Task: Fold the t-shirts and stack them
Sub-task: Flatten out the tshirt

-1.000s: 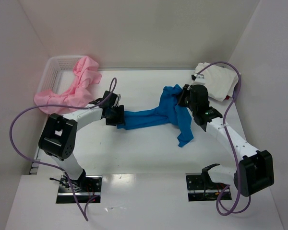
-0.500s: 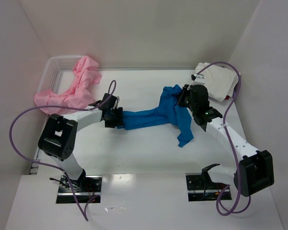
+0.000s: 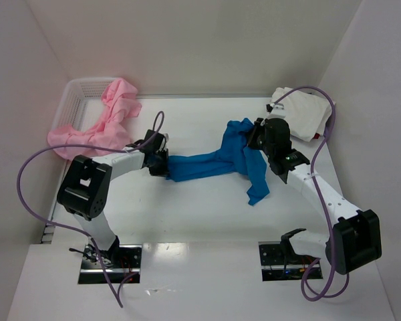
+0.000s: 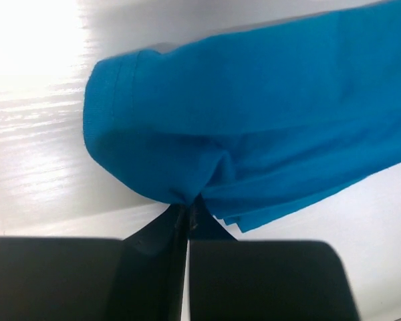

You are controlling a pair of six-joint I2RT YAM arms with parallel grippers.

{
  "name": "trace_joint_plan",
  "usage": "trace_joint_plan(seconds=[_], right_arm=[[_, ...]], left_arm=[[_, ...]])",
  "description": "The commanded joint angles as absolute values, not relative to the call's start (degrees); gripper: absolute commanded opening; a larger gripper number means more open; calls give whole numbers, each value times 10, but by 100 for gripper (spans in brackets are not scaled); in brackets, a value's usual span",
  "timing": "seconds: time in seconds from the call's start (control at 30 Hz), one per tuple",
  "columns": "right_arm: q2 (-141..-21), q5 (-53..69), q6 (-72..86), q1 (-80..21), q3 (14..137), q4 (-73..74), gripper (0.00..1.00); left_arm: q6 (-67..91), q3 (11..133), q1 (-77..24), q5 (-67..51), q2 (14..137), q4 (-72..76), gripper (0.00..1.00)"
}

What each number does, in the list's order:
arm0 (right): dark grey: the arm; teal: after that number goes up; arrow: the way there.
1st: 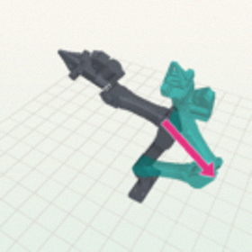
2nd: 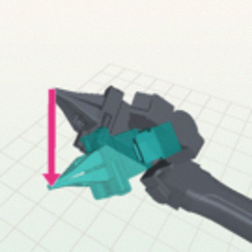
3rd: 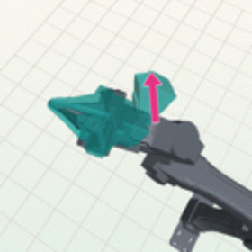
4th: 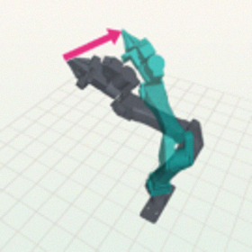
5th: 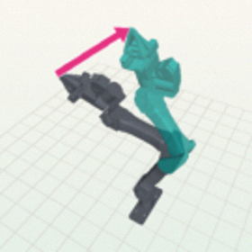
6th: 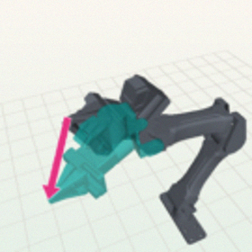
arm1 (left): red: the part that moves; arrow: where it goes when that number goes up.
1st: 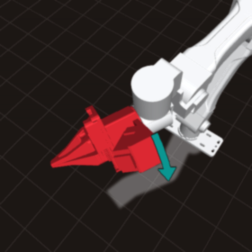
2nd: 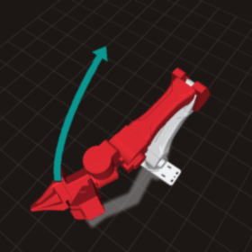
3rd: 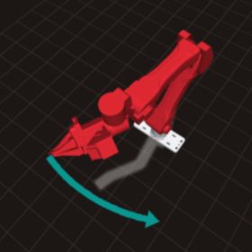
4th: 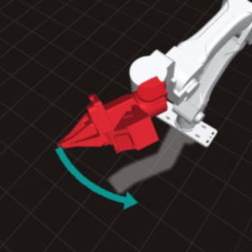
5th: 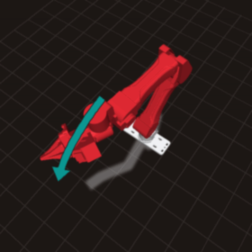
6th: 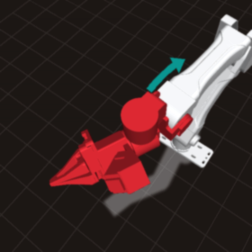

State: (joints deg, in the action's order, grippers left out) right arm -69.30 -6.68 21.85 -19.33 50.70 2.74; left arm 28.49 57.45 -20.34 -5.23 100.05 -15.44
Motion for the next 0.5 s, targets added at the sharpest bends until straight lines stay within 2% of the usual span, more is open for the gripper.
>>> trace_joint_plan(seconds=[0.0, 0.3, 0.47], right_arm=[[-684, -75, 214, -190, 538, -3, 11], [-689, -112, 214, -185, 561, 18, 11], [-676, -107, 226, -179, 555, 18, 11]], left_arm=[[276, 598, -203, -48, 982, -193, 0], [259, 714, -188, 11, 775, -358, 0], [252, 790, -168, -7, 723, -398, 0]])
